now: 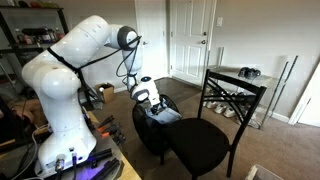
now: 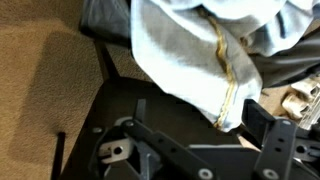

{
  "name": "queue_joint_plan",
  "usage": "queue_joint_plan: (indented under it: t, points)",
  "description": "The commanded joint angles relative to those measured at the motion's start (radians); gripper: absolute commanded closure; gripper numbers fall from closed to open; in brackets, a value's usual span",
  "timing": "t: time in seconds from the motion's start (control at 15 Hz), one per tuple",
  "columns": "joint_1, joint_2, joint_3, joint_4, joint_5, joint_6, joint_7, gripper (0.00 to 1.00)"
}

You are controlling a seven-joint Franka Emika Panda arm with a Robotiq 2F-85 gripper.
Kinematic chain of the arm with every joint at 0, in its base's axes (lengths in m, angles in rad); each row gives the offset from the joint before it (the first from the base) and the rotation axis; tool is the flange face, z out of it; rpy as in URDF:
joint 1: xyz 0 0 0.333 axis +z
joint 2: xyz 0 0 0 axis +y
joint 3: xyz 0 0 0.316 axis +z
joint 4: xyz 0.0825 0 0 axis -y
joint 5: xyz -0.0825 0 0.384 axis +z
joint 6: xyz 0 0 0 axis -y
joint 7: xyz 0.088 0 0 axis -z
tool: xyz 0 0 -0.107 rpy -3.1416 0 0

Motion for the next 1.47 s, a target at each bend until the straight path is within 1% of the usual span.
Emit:
queue_joint_plan:
  t: [0.0,0.2,0.4,0.6,0.67,0.93,1.07,1.27,1.4]
  points:
    - [-0.048,0.025,0.007,-0.008,0.038,0.025,0.010,0.00]
    - [-0.090,0.062,0.033,0.033,0.037,0.013,0.026,0.00]
    - [-0.135,0.097,0.085,0.089,0.035,0.012,0.068,0.00]
    - [-0.170,0.142,0.116,0.171,0.041,0.008,0.126,0.00]
    - [-0.193,0.158,0.132,0.201,0.032,0.005,0.142,0.00]
    - [-0.220,0.223,0.135,0.326,0.035,-0.019,0.207,0.00]
    - [-0.219,0.247,0.128,0.381,0.029,-0.080,0.212,0.00]
    - [-0.236,0.273,0.152,0.453,0.015,-0.168,0.195,0.00]
    - [-0.229,0.284,0.156,0.491,0.020,-0.200,0.194,0.00]
